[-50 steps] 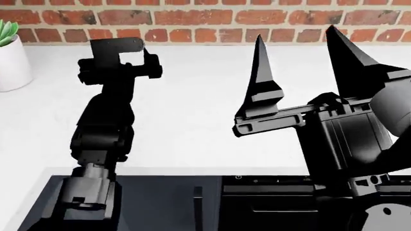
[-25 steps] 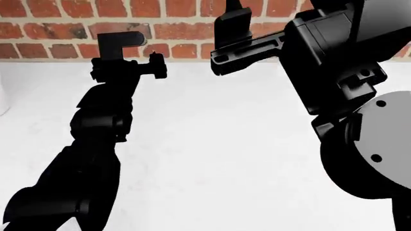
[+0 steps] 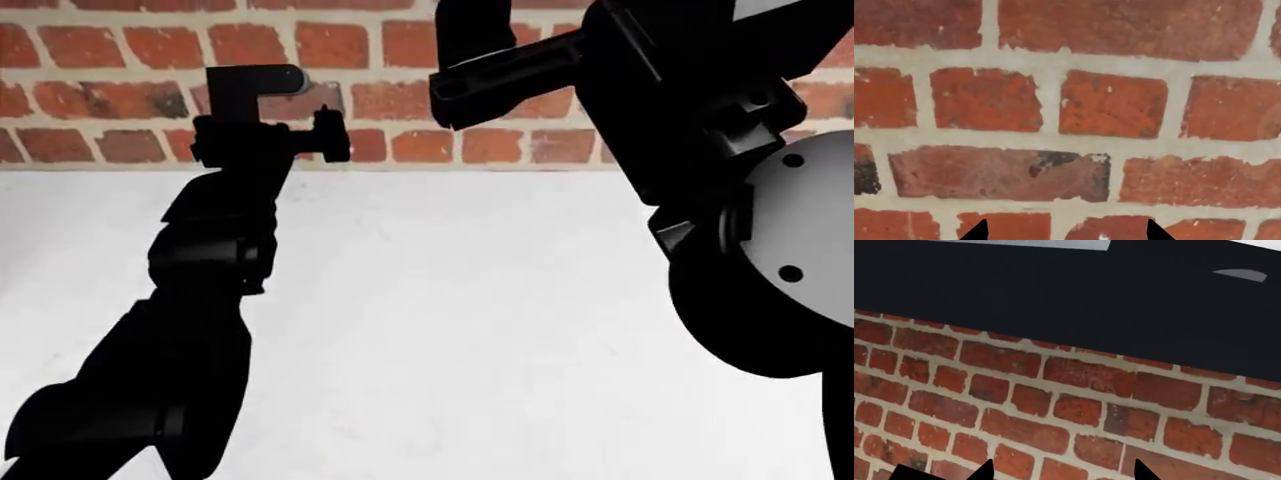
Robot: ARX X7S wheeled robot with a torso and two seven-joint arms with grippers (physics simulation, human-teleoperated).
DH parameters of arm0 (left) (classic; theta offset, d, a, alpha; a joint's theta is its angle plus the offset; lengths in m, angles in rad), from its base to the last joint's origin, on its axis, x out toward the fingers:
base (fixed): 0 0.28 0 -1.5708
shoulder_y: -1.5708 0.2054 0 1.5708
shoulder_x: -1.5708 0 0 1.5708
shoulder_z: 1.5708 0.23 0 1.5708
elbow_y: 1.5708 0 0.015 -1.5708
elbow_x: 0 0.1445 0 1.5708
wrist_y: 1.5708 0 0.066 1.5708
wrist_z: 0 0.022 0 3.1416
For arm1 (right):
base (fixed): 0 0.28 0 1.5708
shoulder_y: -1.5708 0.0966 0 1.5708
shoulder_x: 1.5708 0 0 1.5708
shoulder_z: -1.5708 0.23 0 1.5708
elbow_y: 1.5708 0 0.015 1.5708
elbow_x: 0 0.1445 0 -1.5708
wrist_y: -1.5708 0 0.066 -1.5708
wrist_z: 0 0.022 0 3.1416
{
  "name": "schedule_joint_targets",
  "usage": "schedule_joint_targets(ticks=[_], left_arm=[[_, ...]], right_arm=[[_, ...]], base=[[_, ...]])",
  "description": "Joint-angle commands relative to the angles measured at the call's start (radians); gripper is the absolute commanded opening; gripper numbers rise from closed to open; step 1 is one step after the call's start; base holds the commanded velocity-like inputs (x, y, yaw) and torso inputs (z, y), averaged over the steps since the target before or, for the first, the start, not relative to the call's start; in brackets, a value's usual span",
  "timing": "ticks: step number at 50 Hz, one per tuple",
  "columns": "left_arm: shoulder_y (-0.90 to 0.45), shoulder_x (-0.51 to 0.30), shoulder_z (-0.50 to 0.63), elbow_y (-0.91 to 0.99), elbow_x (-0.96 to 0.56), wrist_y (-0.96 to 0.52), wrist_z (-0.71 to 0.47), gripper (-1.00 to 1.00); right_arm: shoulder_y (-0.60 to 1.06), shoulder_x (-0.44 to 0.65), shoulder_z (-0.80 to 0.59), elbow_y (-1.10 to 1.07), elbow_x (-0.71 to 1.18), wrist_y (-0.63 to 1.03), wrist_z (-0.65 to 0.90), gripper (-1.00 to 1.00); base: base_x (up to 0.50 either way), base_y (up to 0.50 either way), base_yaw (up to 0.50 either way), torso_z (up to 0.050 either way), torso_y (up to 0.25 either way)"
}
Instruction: Pick the mug from the cabinet, place it under the coffee machine dispenser, and press the start button.
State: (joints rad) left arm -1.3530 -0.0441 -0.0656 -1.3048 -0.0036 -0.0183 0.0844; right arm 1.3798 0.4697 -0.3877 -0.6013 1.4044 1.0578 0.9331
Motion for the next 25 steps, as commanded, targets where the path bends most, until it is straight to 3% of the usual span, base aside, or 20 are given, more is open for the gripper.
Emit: schedule_joint_targets(ticks=[1,8,11,18,25], left_arm=[[0.000,0.002,0.003,-0.004,0.001,0.005,0.000,1.00],[0.001,0.002,0.002,-0.004,-0.001,0.006,0.001,1.00],[0.001,0.002,0.001,-0.004,-0.002,0.007,0.002,1.00],[0.000,0.001,-0.002,-0.004,-0.001,-0.002,-0.007,1.00],[-0.002,0.002,0.001,-0.004,0.002,-0.011,-0.024,1.00]], right_arm=[[-0.001,0.005,0.002,0.003,-0.002,-0.012,-0.012,1.00],[-0.024,0.007,0.023,0.004,-0.003,-0.040,-0.004,1.00],[-0.043,0.007,0.051,-0.003,0.009,-0.061,0.053,1.00],[0.047,0.020,0.049,-0.089,0.200,-0.005,0.371,1.00],[0.097,0.029,0.059,-0.185,0.318,-0.038,0.556,1.00]], base=[[0.50,0.11,0.00,0.000,0.000],[0.50,0.03,0.00,0.000,0.000],[0.01,0.00,0.00,0.000,0.000],[0.00,0.00,0.00,0.000,0.000],[0.00,0.00,0.00,0.000,0.000]])
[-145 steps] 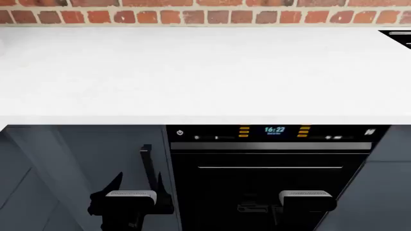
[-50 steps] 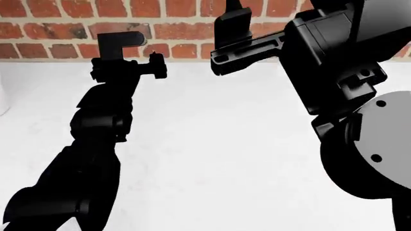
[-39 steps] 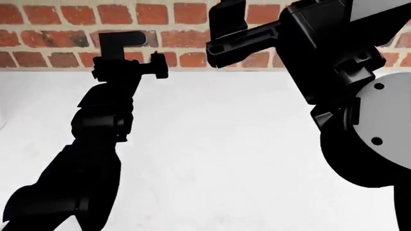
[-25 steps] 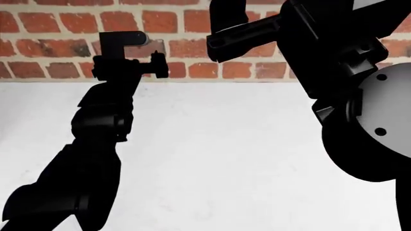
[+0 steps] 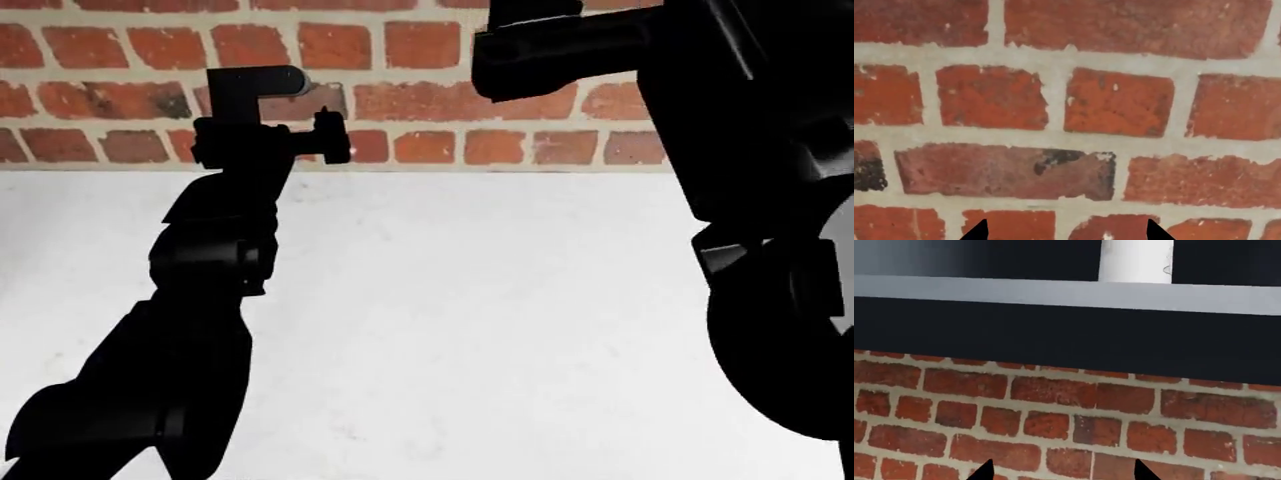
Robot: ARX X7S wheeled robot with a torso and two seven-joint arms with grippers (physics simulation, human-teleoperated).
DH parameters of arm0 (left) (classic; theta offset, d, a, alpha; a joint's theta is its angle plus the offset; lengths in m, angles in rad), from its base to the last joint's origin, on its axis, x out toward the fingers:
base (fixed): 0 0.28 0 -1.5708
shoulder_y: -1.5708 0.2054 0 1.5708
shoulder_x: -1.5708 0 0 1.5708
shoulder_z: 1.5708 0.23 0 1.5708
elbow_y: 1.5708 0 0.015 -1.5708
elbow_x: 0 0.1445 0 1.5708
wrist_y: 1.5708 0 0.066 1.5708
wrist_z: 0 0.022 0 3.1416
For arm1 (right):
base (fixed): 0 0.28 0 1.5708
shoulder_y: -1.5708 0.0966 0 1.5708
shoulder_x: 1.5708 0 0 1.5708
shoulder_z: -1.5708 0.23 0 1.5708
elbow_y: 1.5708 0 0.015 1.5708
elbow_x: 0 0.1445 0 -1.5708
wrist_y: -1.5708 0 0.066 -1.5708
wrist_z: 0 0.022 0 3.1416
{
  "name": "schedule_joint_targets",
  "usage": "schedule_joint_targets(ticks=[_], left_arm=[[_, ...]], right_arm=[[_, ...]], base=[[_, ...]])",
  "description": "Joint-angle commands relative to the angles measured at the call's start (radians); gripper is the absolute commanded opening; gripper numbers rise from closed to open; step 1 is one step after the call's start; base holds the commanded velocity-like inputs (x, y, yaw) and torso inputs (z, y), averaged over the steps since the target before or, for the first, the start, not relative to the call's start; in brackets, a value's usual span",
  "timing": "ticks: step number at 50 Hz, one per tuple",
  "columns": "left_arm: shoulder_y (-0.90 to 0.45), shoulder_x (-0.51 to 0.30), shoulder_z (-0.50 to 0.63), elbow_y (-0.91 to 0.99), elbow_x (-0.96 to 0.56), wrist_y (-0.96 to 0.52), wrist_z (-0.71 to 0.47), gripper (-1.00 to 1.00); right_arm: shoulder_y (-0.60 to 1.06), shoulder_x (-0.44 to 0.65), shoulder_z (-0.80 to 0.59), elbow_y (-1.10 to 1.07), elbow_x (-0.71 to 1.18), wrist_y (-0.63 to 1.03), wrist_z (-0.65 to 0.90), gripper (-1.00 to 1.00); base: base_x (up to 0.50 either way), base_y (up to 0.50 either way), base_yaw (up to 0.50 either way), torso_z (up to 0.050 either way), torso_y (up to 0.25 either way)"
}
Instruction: Pick the mug from the cabinet, place it under the coffee machine dispenser, and press the start button.
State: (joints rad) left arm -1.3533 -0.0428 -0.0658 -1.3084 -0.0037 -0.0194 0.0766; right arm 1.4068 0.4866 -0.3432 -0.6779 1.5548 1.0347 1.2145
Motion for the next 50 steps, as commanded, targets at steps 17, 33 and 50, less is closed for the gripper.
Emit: schedule_joint_targets(ticks=[17,33,50], left_arm=[[-0.003,0.001,0.036,0.000,0.018,-0.059,-0.097,1.00],[-0.003,-0.001,0.115,0.000,0.011,-0.114,-0.190,1.00],[-0.004,0.001,0.150,0.000,0.005,-0.126,-0.202,1.00]], right_arm=[[0.948,0.344,-1.006,-0.215,0.143,-0.866,0.356,1.00],[0.949,0.191,-0.551,-0.012,0.284,-0.448,0.356,1.00],[0.876,0.058,-0.552,0.513,0.076,-0.319,0.033,1.00]], base=[[0.00,0.00,0.00,0.000,0.000],[0.00,0.00,0.00,0.000,0.000],[0.00,0.00,0.00,0.000,0.000]])
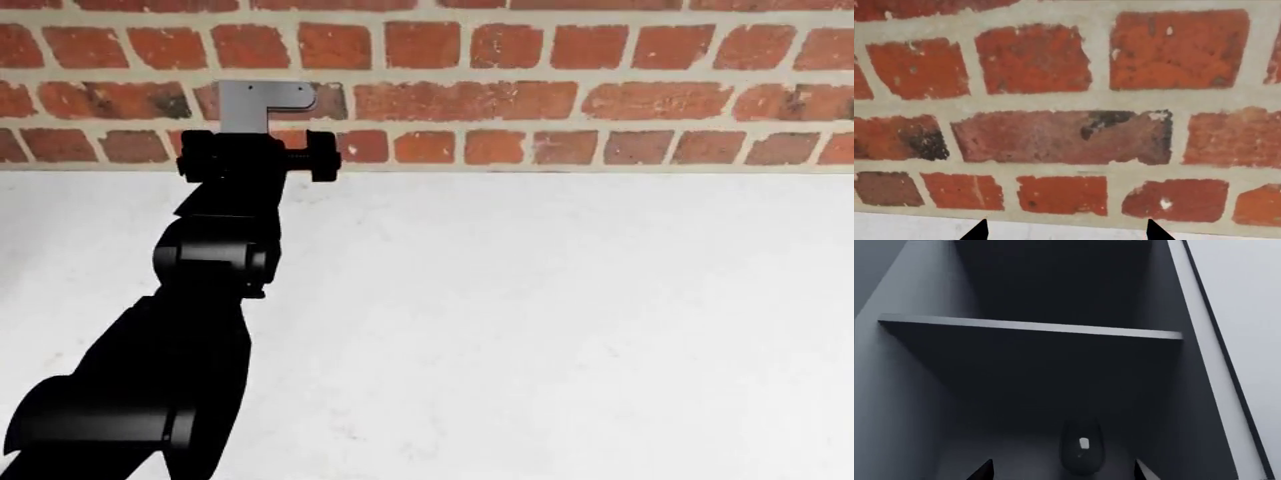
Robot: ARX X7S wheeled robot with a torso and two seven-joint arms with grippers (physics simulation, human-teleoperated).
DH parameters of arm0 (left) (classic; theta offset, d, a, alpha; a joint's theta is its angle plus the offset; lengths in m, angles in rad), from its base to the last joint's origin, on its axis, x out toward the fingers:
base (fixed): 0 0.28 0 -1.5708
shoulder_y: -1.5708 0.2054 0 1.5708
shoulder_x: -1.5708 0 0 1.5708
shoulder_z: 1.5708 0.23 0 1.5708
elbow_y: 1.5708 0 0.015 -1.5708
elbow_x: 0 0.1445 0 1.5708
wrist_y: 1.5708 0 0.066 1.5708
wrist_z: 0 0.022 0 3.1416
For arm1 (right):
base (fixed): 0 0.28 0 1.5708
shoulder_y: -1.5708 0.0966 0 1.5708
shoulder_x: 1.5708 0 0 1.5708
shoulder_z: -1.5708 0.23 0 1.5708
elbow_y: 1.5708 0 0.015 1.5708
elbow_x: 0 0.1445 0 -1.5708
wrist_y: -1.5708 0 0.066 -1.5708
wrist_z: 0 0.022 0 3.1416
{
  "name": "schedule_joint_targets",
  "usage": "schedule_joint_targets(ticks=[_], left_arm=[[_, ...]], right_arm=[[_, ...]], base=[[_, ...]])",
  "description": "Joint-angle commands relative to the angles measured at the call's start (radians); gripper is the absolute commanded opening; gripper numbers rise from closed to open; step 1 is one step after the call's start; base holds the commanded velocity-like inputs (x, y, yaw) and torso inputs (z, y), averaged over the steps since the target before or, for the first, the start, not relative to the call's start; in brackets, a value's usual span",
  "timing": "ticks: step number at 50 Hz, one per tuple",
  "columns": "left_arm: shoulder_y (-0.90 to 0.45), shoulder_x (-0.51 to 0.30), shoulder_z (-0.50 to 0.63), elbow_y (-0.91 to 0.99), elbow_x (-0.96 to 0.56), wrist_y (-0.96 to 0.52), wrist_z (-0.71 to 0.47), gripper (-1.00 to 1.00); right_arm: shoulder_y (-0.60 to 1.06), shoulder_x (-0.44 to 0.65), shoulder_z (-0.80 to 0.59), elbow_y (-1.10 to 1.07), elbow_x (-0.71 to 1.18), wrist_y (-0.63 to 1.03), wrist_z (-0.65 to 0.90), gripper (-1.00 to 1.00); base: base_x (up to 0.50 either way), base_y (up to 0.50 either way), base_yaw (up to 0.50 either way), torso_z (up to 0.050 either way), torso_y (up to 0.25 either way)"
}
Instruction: Pick the mug from the cabinet, place it under the coffee machine dispenser, and press the start button.
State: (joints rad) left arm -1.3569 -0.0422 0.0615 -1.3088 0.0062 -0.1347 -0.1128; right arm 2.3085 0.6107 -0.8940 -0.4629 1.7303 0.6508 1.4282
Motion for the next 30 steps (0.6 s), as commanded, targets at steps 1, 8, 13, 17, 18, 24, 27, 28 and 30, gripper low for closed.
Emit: schedule_joint_targets(ticks=[1,8,13,17,18,24,27,28,30], left_arm=[[-0.001,0.000,0.023,0.000,-0.005,-0.011,-0.013,1.00],[0.001,0.000,0.031,0.000,-0.005,-0.013,-0.014,1.00],[0.001,0.001,0.037,0.000,-0.005,-0.015,-0.015,1.00],[0.001,0.001,0.041,0.000,-0.006,-0.013,-0.015,1.00],[0.001,0.001,0.042,0.000,-0.006,-0.013,-0.016,1.00],[0.002,0.001,0.045,0.000,-0.007,-0.009,-0.015,1.00],[0.002,0.001,0.046,0.000,-0.008,-0.009,-0.015,1.00],[0.002,0.001,0.047,0.000,-0.008,-0.009,-0.015,1.00],[0.002,0.001,0.049,0.000,-0.007,-0.009,-0.017,1.00]], right_arm=[[-0.034,-0.072,-0.005,0.329,-0.108,0.064,-0.198,1.00],[-0.083,-0.124,-0.044,0.515,-0.128,0.072,-0.291,1.00],[-0.130,-0.154,-0.060,0.627,-0.117,0.071,-0.360,1.00],[-0.150,-0.173,-0.071,0.686,-0.103,0.085,-0.399,1.00],[-0.154,-0.176,-0.074,0.696,-0.100,0.089,-0.407,1.00],[-0.173,-0.183,-0.084,0.750,-0.075,0.116,-0.415,1.00],[-0.178,-0.179,-0.091,0.773,-0.075,0.125,-0.411,1.00],[-0.182,-0.180,-0.094,0.783,-0.078,0.126,-0.416,1.00],[-0.189,-0.185,-0.105,0.809,-0.089,0.127,-0.428,1.00]], base=[[0.00,0.00,0.00,0.000,0.000],[0.00,0.00,0.00,0.000,0.000],[0.00,0.00,0.00,0.000,0.000],[0.00,0.00,0.00,0.000,0.000],[0.00,0.00,0.00,0.000,0.000],[0.00,0.00,0.00,0.000,0.000],[0.00,0.00,0.00,0.000,0.000],[0.00,0.00,0.00,0.000,0.000],[0.00,0.00,0.00,0.000,0.000]])
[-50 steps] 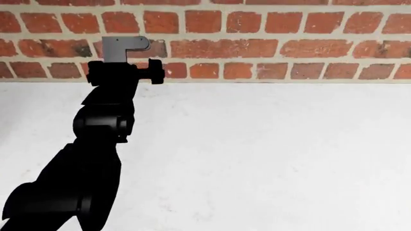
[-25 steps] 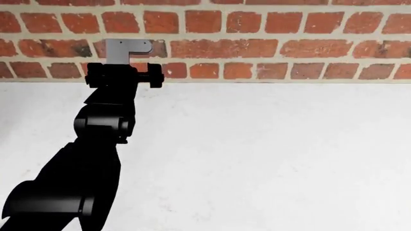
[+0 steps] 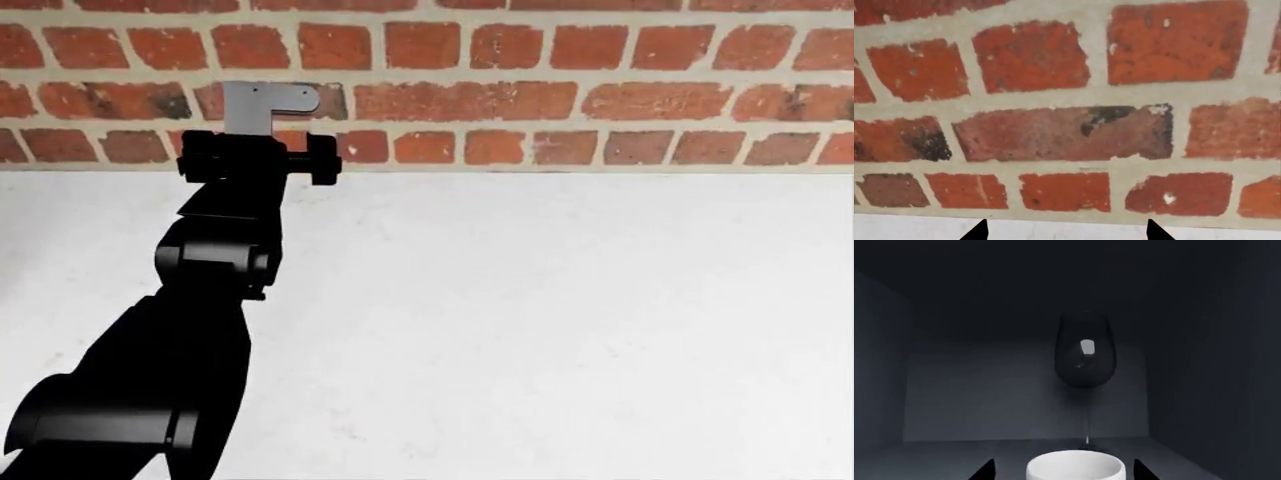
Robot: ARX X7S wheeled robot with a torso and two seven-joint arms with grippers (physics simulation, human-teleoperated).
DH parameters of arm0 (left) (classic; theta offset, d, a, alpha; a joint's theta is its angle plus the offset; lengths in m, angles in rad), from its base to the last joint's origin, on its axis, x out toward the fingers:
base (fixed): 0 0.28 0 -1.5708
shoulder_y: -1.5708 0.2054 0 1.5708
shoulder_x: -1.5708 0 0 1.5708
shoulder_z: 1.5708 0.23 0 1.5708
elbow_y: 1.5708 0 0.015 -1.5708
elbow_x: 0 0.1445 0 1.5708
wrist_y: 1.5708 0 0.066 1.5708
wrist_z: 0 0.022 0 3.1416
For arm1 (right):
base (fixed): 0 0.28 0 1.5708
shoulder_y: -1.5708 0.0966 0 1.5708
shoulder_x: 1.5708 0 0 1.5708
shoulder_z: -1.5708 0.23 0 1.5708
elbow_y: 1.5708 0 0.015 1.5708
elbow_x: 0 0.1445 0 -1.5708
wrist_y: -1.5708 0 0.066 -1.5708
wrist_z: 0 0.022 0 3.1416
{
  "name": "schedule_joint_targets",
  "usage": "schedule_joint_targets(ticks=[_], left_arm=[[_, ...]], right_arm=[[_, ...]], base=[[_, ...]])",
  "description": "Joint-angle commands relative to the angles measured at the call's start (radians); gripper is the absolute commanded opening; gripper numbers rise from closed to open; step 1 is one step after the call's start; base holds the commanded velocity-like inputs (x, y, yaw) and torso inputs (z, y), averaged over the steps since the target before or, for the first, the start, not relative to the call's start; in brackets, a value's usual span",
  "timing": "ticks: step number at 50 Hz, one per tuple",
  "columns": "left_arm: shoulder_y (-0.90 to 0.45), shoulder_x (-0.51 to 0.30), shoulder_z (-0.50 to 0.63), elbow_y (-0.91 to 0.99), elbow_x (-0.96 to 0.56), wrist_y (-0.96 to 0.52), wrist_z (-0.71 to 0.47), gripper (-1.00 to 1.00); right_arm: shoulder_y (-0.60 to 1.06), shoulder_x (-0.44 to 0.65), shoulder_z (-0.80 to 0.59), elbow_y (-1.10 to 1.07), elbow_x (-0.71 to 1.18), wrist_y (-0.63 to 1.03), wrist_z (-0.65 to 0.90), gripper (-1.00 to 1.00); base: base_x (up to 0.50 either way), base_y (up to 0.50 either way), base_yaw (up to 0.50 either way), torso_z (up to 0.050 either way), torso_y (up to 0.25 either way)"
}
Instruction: Pick the mug from the cabinet, place it under the coffee machine dispenser, and press the start button.
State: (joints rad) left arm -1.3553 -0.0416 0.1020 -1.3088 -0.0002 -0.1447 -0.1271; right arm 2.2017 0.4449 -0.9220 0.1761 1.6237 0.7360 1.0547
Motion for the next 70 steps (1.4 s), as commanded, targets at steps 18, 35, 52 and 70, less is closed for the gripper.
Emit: schedule_joint_targets(ticks=[18,35,52,70], left_arm=[[0.001,0.000,0.011,0.000,-0.003,0.001,-0.003,1.00],[0.000,0.000,0.009,0.000,-0.003,-0.001,-0.004,1.00],[0.004,-0.003,-0.017,0.000,-0.015,0.061,0.018,1.00],[-0.050,0.004,-0.128,0.134,-0.087,0.006,0.165,1.00]], right_arm=[[-0.118,-0.006,-0.072,0.213,0.045,0.053,0.005,-1.00],[0.141,-0.003,0.031,-0.053,-0.027,0.044,0.027,-1.00],[0.037,0.003,0.152,-0.326,0.099,0.075,0.029,-1.00],[-0.092,0.051,0.152,-0.479,0.084,0.054,0.018,-1.00]], base=[[0.00,0.00,0.00,0.000,0.000],[0.00,0.00,0.00,0.000,0.000],[-0.20,-0.02,0.00,0.000,0.000],[-0.50,-0.32,0.00,0.000,0.000]])
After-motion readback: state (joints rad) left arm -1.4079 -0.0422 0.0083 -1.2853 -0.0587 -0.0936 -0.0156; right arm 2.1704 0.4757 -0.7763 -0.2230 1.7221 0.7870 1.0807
